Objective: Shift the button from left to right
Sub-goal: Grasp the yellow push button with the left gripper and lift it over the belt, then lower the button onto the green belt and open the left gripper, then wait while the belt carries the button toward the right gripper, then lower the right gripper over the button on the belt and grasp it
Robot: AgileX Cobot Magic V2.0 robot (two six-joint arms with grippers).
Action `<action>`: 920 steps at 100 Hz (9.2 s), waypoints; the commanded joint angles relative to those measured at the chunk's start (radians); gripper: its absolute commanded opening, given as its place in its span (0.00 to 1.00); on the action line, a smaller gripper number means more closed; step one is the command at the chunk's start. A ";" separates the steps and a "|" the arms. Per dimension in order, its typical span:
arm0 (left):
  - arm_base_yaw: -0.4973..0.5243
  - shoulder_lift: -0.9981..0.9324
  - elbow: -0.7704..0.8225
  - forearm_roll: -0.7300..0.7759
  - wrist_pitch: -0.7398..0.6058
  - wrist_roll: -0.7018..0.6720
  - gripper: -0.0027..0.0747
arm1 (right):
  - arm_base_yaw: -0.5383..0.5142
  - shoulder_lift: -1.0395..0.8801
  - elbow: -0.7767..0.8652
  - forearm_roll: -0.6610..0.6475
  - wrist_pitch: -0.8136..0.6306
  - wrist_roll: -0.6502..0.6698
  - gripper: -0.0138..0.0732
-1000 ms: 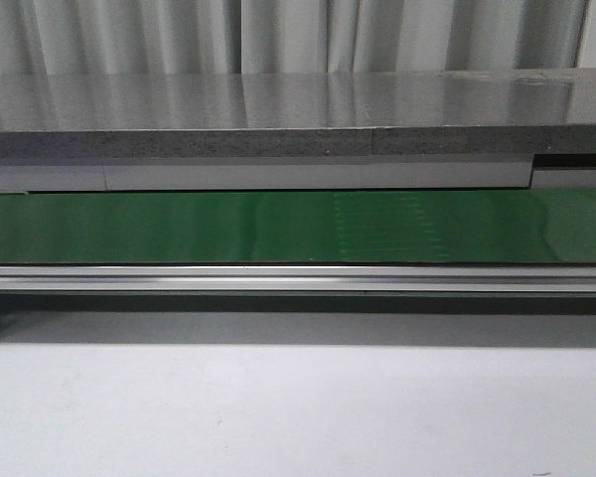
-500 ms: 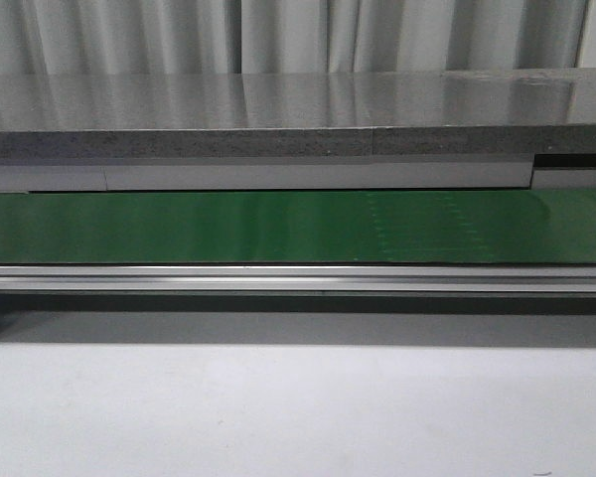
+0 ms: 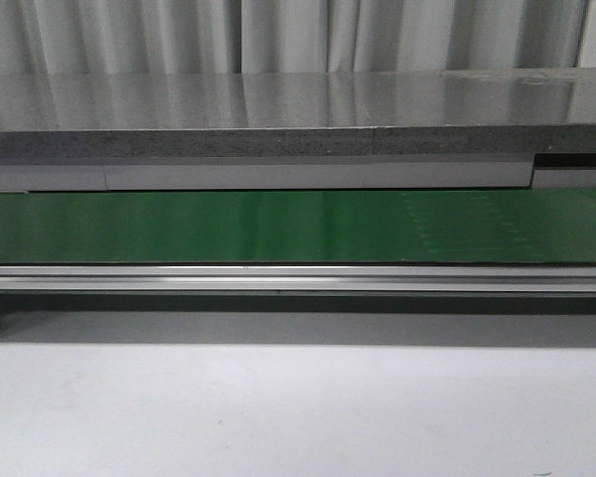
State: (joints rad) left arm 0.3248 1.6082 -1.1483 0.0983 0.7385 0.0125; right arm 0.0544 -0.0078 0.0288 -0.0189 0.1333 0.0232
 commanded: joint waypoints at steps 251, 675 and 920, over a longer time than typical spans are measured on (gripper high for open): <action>-0.298 0.074 -0.138 -0.196 0.030 0.156 0.35 | 0.001 -0.017 0.001 -0.009 -0.084 -0.004 0.02; -0.496 -1.306 0.948 -0.268 -0.859 0.156 0.04 | 0.001 1.035 -0.863 0.081 0.492 -0.004 0.37; -0.496 -1.306 0.948 -0.268 -0.859 0.156 0.04 | 0.243 1.567 -1.221 0.148 0.463 -0.047 0.25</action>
State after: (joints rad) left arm -0.1680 0.2946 -0.1745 -0.1622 -0.0386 0.1710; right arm 0.3311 1.6362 -1.1387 0.1601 0.5973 -0.0099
